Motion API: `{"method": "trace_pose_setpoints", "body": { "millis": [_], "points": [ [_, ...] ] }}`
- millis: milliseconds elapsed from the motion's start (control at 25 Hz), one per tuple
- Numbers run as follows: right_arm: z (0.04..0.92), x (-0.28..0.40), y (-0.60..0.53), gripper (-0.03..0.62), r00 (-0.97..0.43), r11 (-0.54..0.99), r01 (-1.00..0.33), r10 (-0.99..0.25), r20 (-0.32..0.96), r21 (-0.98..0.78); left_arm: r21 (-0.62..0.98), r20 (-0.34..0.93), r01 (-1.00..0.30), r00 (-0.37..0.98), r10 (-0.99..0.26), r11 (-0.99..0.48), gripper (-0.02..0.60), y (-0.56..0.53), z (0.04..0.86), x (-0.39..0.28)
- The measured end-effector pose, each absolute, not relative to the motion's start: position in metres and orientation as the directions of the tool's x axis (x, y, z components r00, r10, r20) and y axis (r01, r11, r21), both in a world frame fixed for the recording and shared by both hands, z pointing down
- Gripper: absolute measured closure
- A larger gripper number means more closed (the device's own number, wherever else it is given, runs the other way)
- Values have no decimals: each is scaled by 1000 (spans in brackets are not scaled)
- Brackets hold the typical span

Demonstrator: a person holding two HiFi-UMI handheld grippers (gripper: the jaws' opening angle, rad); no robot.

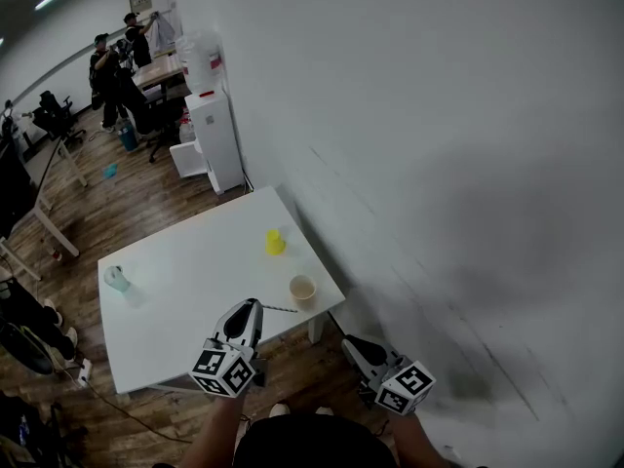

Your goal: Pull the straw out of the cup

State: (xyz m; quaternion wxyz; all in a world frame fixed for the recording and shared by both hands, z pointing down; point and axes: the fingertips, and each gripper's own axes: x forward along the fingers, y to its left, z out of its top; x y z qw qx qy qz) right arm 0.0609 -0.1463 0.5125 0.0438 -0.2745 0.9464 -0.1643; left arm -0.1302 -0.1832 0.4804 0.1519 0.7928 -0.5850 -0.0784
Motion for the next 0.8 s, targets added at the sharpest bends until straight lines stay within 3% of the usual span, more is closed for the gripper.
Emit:
{"method": "trace_pose_setpoints", "body": {
  "millis": [800],
  "points": [
    [512,30,-148,572,-785,733,-589,-619,27,-339,363,53,-880,349,-936,-308,546,-191,484,-178]
  ]
}}
